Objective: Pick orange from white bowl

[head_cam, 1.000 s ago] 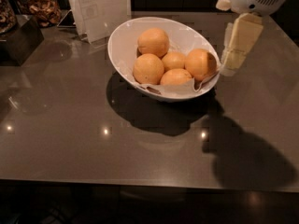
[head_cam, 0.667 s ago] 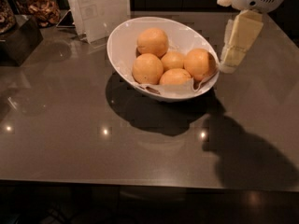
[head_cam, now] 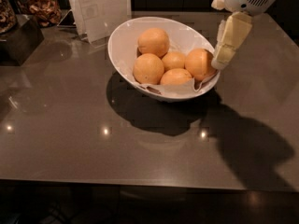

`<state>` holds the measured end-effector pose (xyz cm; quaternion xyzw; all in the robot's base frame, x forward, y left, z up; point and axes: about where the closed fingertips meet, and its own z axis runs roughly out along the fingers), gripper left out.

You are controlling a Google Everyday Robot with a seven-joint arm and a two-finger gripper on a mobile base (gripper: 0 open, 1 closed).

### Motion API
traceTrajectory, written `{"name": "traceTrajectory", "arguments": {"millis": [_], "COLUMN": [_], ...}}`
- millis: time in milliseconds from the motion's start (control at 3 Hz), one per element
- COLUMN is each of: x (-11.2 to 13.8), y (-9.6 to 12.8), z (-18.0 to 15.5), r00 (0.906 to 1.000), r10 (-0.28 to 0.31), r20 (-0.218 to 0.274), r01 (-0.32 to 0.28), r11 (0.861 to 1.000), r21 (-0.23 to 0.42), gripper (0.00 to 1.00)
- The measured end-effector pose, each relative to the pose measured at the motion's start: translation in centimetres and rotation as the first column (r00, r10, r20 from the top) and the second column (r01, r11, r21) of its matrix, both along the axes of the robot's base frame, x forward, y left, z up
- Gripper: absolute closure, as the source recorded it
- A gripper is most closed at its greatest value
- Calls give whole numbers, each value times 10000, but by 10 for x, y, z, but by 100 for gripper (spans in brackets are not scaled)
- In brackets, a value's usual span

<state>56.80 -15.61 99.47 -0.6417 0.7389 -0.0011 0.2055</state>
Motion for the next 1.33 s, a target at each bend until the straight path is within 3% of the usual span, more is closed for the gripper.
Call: {"name": "traceTrajectory", "arguments": {"millis": [333, 1000, 1333], "x": [19, 32, 32], "y": [9, 17, 17], "z": [-20, -63, -64], "r00": [9988, 9887, 9886], "r10": [201, 323, 323], "r20": [-437, -1466, -1471], "r01": [-188, -278, -277], "r11": [9994, 9991, 9991], "r21": [287, 328, 329], "gripper": [0, 0, 0]}}
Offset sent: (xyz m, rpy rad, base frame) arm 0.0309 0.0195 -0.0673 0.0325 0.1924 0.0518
